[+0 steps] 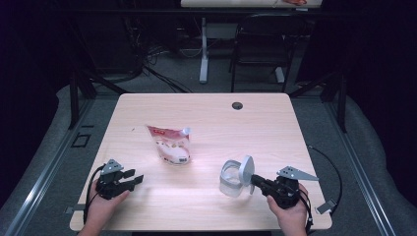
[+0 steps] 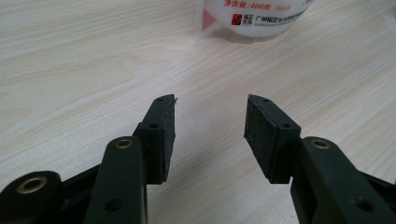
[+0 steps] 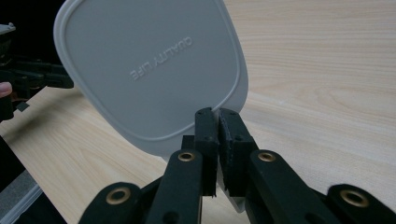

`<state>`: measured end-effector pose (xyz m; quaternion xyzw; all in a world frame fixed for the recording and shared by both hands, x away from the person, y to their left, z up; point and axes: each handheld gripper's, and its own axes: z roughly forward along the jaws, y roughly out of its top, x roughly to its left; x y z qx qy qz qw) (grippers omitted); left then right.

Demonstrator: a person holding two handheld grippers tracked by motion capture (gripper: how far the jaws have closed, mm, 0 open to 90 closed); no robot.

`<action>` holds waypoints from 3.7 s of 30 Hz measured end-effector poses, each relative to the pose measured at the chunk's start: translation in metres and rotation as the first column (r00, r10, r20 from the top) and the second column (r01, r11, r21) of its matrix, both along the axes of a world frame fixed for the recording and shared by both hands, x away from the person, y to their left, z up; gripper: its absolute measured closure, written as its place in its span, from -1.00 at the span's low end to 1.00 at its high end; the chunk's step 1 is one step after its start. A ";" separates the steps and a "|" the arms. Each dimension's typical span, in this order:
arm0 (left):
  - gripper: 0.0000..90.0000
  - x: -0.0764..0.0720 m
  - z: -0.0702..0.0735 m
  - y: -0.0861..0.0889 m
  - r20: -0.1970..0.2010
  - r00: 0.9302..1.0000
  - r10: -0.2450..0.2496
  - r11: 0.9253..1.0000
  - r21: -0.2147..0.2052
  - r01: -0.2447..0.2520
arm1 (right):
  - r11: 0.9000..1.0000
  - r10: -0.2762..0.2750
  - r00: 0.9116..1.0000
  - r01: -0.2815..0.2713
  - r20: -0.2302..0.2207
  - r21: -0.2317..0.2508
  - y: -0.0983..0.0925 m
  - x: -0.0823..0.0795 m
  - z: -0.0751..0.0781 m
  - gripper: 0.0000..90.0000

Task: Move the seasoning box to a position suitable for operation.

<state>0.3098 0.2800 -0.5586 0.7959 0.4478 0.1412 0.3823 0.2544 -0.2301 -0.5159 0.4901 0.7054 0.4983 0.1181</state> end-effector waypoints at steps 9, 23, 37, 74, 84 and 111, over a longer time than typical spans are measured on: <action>0.18 0.000 0.000 0.000 0.002 1.000 -0.005 1.000 0.004 0.005 | 1.000 -0.009 0.999 0.009 -0.034 -0.004 -0.003 0.002 -0.007 0.89; 0.18 0.000 0.000 0.000 -0.001 1.000 0.000 1.000 0.000 0.000 | 0.999 -0.018 1.000 0.018 -0.009 -0.033 -0.003 -0.001 -0.006 0.73; 0.18 0.000 0.000 0.000 -0.001 1.000 0.000 1.000 0.000 0.000 | 0.995 -0.025 1.000 0.026 0.015 -0.101 -0.002 -0.018 -0.011 0.41; 0.18 0.001 0.000 -0.002 -0.007 1.000 -0.010 1.000 0.007 0.010 | 0.982 -0.059 0.998 0.053 -0.027 -0.179 -0.007 0.006 -0.019 0.79; 0.18 0.001 -0.002 -0.003 -0.003 1.000 -0.006 1.000 0.009 0.006 | 0.987 -0.080 0.996 0.073 -0.044 -0.141 -0.014 0.025 -0.021 0.76; 0.14 -0.003 -0.001 0.000 0.007 1.000 0.009 1.000 0.003 -0.009 | 0.992 -0.049 0.999 0.050 0.008 -0.116 -0.023 0.039 -0.016 0.40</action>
